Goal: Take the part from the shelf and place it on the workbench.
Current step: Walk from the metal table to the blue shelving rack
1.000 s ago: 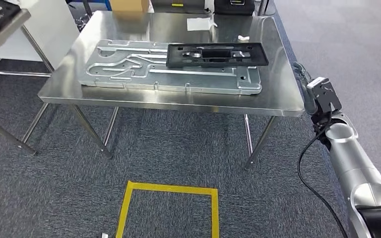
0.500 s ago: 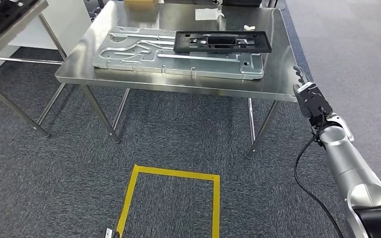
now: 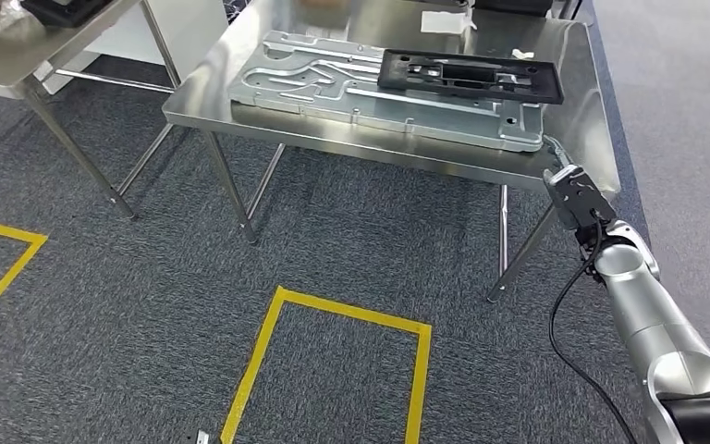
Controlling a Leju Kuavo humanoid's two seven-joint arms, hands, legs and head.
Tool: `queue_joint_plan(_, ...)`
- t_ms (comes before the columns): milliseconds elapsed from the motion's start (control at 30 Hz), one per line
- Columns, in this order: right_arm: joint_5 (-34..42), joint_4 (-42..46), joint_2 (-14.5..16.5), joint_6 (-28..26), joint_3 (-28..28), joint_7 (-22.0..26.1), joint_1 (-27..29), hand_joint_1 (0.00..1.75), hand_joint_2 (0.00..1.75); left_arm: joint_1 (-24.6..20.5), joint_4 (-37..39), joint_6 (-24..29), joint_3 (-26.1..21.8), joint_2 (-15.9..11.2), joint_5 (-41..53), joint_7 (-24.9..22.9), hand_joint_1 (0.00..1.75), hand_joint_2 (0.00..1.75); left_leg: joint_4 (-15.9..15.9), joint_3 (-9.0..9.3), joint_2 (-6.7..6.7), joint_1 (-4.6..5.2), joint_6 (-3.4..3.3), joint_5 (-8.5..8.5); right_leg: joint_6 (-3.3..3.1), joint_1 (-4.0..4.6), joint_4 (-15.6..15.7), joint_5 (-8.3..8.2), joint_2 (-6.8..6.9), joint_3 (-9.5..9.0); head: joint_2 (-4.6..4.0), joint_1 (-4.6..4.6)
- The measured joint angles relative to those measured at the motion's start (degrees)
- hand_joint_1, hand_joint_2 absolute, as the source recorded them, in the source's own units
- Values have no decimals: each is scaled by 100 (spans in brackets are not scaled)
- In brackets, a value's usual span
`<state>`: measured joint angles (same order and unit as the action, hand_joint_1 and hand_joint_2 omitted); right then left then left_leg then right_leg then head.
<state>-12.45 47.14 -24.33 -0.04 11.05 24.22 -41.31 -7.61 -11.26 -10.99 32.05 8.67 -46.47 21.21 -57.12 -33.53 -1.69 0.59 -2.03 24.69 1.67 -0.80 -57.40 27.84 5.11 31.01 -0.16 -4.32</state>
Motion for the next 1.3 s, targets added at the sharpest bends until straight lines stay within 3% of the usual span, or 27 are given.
queue_joint_plan(67,-1,47,-53,-1,-88,5,96,0,0,2,0,0,13,3,44,-30,0,0,69,9,106,-32,-75,-56,42,-30,-362,242,-220,164,0,1)
queue_joint_plan(133,-3,74,-104,-3,-172,6,216,0,0,7,0,0,19,11,72,-46,0,0,69,-10,221,-28,-107,-77,65,-45,-1135,595,-444,550,0,2)
queue_joint_plan(167,-4,77,-117,-3,-197,5,277,0,0,15,0,1,20,15,81,-52,0,0,59,-20,283,-27,-110,-81,79,-47,-1472,691,-485,732,0,2)
queue_joint_plan(200,-8,82,-121,-3,-214,4,331,0,0,22,0,2,22,17,85,-57,0,0,43,-29,343,-26,-111,-82,90,-51,-1629,679,-498,831,-1,2)
queue_joint_plan(233,-17,97,-125,-3,-231,3,375,0,0,26,0,5,24,19,86,-67,0,0,21,-36,402,-26,-108,-81,97,-57,-1538,544,-503,810,-1,2)
queue_joint_plan(333,-74,185,-162,-4,-306,-6,447,0,0,18,0,31,39,22,91,-98,0,0,-80,-82,581,-22,-64,-58,91,-93,-468,-31,-669,341,-1,2)
queue_joint_plan(400,-115,254,-209,1,-347,-22,503,0,0,15,0,54,54,22,96,-105,0,0,-130,-153,688,-23,0,-63,61,-85,-125,-107,-772,202,-1,2)
queue_joint_plan(467,-141,323,-237,25,-373,-38,573,0,0,31,0,77,68,21,102,-111,0,0,-129,-207,778,-29,73,-89,3,-76,-107,-112,-701,210,-1,2)
queue_joint_plan(500,-149,357,-241,40,-382,-44,597,0,0,41,0,87,76,20,105,-112,0,0,-153,-228,738,-25,106,-71,-32,-84,-91,-129,-651,208,-1,2)
queue_joint_plan(567,-159,411,-251,64,-414,-48,642,0,0,36,0,102,93,19,105,-114,0,0,-450,-363,505,-16,174,135,-108,-105,-58,-156,-540,201,-1,-3)
queue_joint_plan(633,-163,438,-275,80,-452,-49,692,0,0,23,0,110,105,20,105,-114,0,0,-1178,-676,274,-45,227,526,-143,-85,-58,-159,-420,208,-1,-6)
queue_joint_plan(700,-166,443,-291,96,-467,-50,740,0,0,13,0,115,108,20,107,-110,0,0,-1772,-925,216,-75,259,736,-144,-74,-62,-157,-292,213,-1,-5)
queue_joint_plan(733,-168,444,-292,108,-468,-50,757,0,0,11,0,121,109,19,107,-110,0,0,-1757,-897,202,-82,264,681,-141,-72,-64,-155,-229,211,-1,-5)
queue_joint_plan(767,-170,445,-293,120,-469,-50,769,0,0,10,0,126,109,19,108,-111,0,0,-1500,-750,175,-84,258,531,-134,-71,-66,-151,-166,206,-1,-5)
queue_joint_plan(867,-176,453,-309,155,-482,-40,765,0,0,7,-1,143,111,21,116,-111,0,0,-361,-159,-77,-42,179,116,-82,-35,-79,-129,-1,188,-1,-3)
queue_joint_plan(933,-187,452,-328,177,-491,-31,748,0,0,4,-2,155,113,25,131,-106,0,0,-150,-84,-107,-5,109,94,-19,-2,-78,-124,106,182,-1,-2)
queue_joint_plan(1000,-196,452,-338,199,-493,-23,732,0,0,20,-2,181,113,27,139,-103,0,0,-111,-86,24,-13,36,47,50,-14,-71,-110,166,159,-1,0)
queue_joint_plan(1067,-200,451,-351,227,-493,-3,733,0,0,21,-2,232,113,32,140,-101,0,0,-41,-65,143,-33,-36,-11,99,-43,-304,74,-57,250,-1,0)
queue_joint_plan(1133,-203,442,-378,251,-493,18,756,0,0,21,-1,306,113,42,134,-100,0,0,-14,-67,262,-37,-77,-45,115,-53,-979,439,-380,575,-1,1)
queue_joint_plan(1200,-204,427,-389,266,-493,25,803,0,0,46,0,390,113,47,112,-107,0,0,-23,-81,398,-25,-88,-53,120,-49,-1603,638,-488,897,-1,1)
queue_joint_plan(1233,-204,419,-385,269,-493,27,830,0,0,63,0,441,113,48,97,-117,0,0,-34,-84,472,-21,-89,-53,117,-49,-1645,574,-502,932,-1,1)
queue_joint_plan(1300,-204,408,-378,274,-493,29,862,0,0,86,0,567,113,47,62,-162,0,0,-75,-88,622,-20,-76,-45,97,-58,-1084,177,-570,681,-1,2)
